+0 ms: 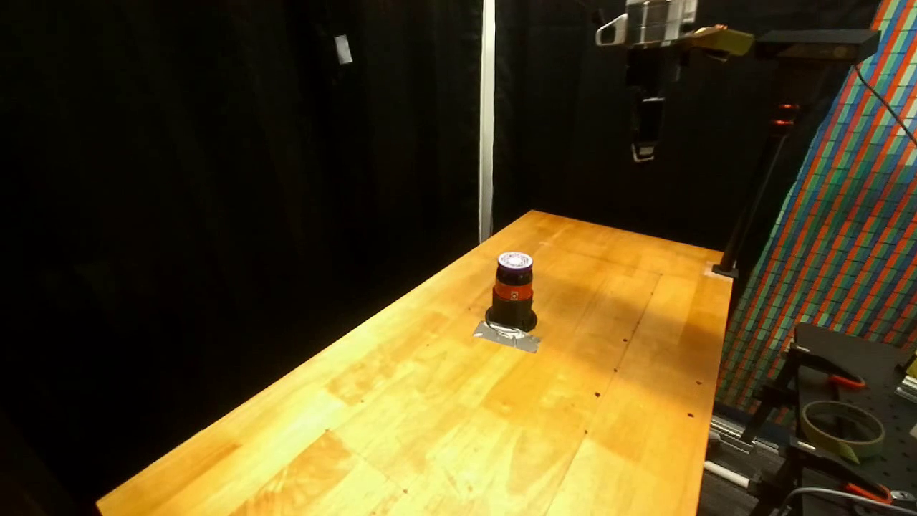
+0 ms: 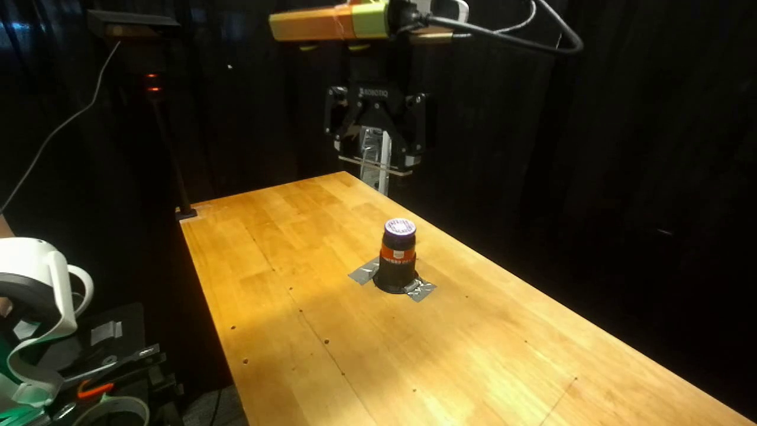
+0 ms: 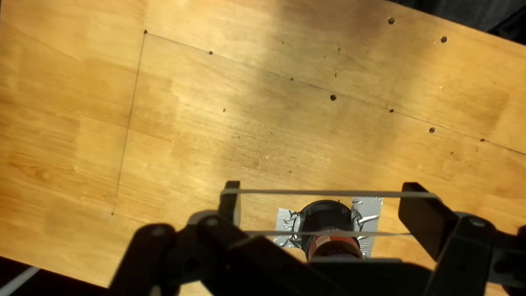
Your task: Put the rubber band on the brown cup
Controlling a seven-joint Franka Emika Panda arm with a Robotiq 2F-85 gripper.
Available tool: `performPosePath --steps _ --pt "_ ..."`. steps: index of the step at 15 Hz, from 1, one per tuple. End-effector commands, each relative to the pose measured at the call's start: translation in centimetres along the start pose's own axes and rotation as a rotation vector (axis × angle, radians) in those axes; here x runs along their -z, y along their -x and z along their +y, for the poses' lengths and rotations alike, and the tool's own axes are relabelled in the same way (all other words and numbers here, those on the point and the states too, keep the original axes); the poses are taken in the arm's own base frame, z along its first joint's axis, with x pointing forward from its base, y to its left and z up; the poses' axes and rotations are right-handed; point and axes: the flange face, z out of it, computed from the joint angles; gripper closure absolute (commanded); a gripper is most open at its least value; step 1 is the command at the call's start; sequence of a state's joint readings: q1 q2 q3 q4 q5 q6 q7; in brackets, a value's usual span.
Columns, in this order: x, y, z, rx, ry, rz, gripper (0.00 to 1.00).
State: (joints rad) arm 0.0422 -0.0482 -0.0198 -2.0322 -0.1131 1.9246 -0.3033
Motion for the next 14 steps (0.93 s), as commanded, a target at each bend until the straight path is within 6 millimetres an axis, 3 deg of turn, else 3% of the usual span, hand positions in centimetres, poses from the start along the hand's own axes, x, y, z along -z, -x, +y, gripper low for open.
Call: performPosePath --steps 1,5,8,14 --pt "-2.0 -8.1 -0.5 -0.026 -0.007 -0.011 0.0" --pt "-5.3 -15.6 -1.4 -0.046 -0.012 0.045 0.0" --pt "-7.9 -19.5 -1.7 -0.056 -0.021 0.09 0.0" --pt "-12.7 -23.3 -2.3 -0.055 -0.108 0.087 0.0"
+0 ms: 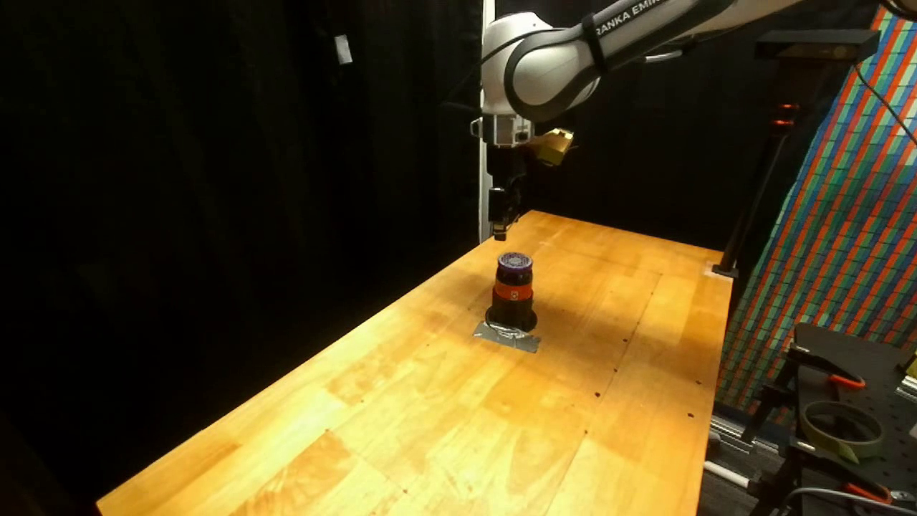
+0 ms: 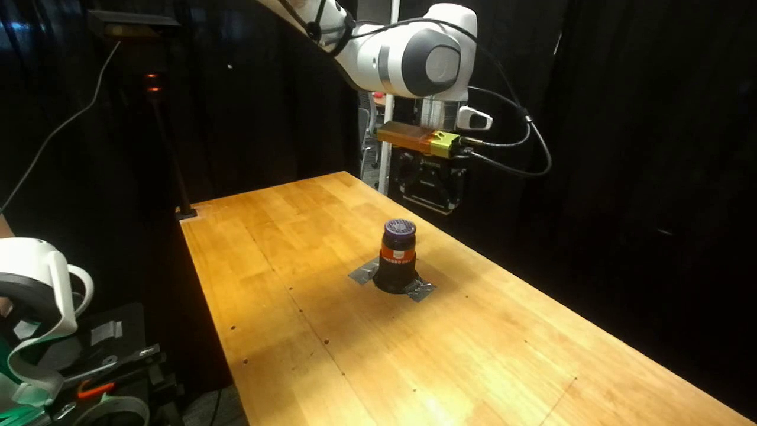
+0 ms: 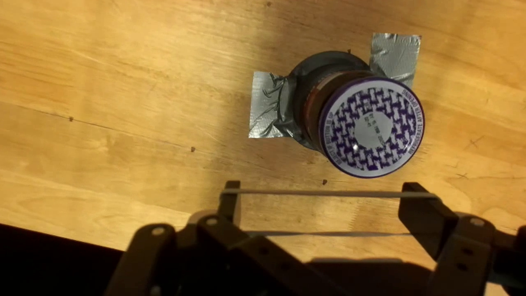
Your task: Put the rubber band on the brown cup
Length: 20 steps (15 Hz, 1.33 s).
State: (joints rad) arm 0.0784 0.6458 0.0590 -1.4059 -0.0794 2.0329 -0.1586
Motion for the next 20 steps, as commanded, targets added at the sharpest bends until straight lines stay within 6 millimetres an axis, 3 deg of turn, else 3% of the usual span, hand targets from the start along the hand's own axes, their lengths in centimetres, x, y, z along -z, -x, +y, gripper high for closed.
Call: performPosePath --steps 1,7,20 --pt "-1.5 -2.5 -0.5 -0.011 -0.077 0.017 0.0" --pt "-4.3 -2.6 -1.2 -0.054 -0.158 -0.056 0.0" --pt "-5.5 1.3 -0.5 -0.093 -0.16 -0.17 0.0"
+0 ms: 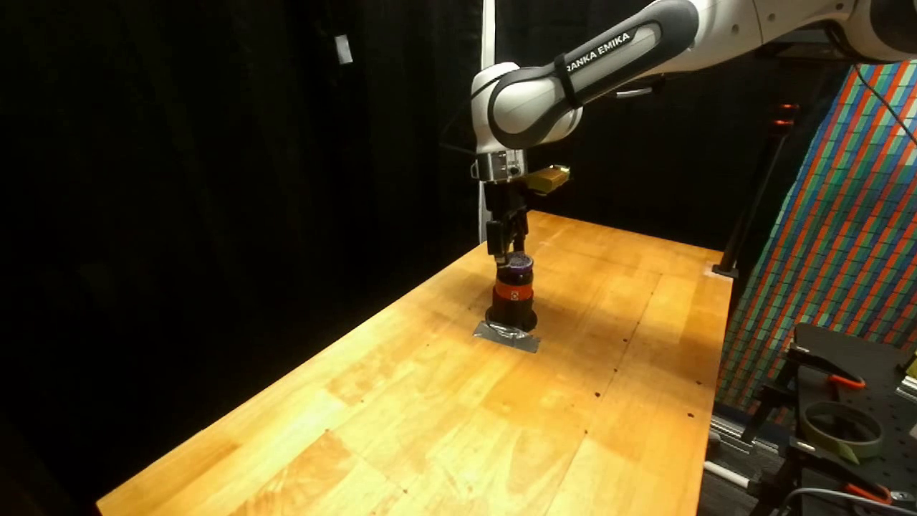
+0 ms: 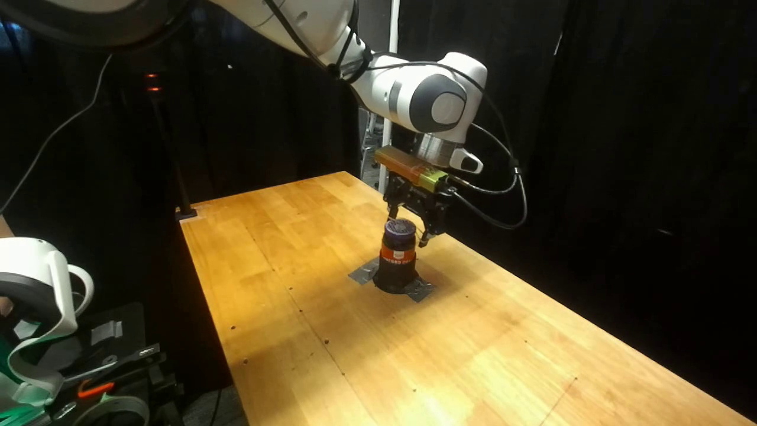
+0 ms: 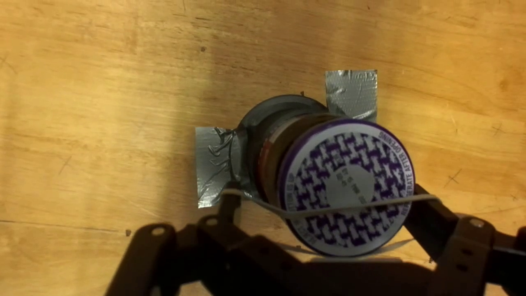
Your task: Put the rubber band on the brown cup
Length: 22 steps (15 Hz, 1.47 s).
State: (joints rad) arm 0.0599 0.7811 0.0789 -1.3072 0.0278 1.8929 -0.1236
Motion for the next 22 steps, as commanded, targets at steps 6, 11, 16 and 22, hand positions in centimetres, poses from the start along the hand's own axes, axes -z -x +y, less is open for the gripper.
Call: performPosePath --steps 6,11,16,22 --pt "-0.1 4.4 -0.6 -0.017 -0.01 -0.029 0.0" --pt "-2.0 6.0 -0.6 -0.019 -0.007 -0.025 0.0" --pt "-3.7 5.4 -0.5 -0.008 0.031 0.123 0.0" --pt "-3.3 5.5 -0.5 0.001 0.051 0.25 0.0"
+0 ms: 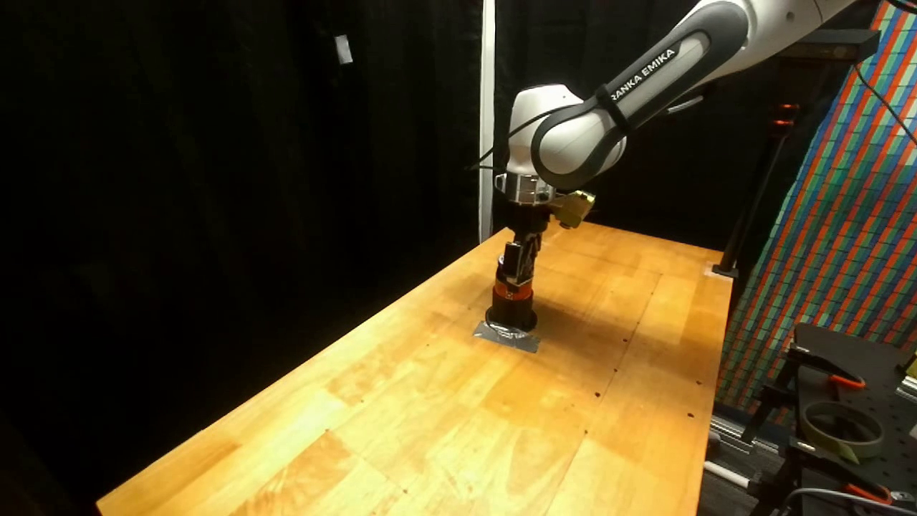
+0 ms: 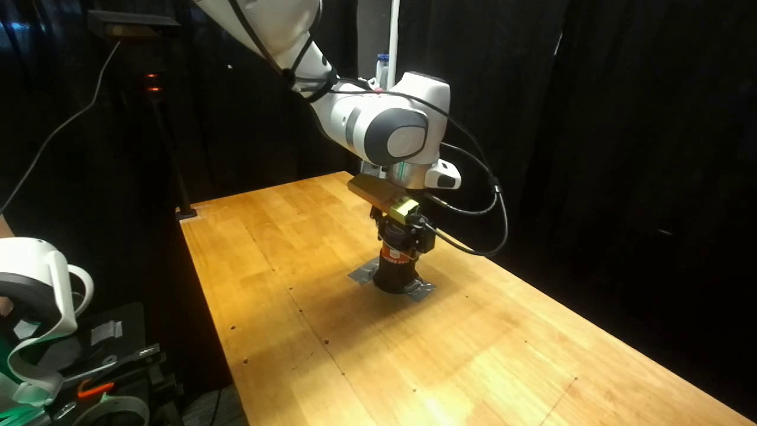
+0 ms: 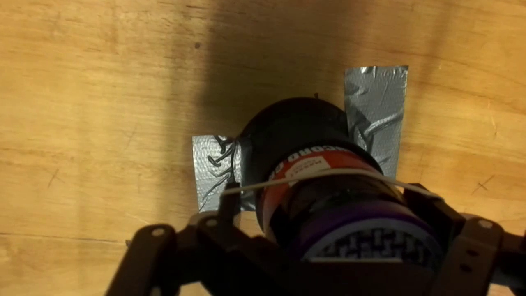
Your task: Put the rubber band on the brown cup
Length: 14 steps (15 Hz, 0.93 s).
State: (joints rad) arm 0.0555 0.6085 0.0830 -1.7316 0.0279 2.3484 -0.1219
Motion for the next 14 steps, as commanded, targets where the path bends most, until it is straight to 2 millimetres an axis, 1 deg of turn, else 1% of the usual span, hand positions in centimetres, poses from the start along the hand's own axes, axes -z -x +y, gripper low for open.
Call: performPosePath --steps 1,5,8,10,14 --pt "1.0 1.1 0.2 0.004 0.021 0.072 0.0" --pt "2.8 1.1 0.1 0.018 0.016 0.096 0.0" --pt "3.6 0.3 -0.3 0.057 0.034 0.109 0.0" --pt "3.9 -0.3 -0.4 0.091 0.049 0.112 0.0" --pt "3.7 -1.2 -0.8 0.155 0.063 0.094 0.0"
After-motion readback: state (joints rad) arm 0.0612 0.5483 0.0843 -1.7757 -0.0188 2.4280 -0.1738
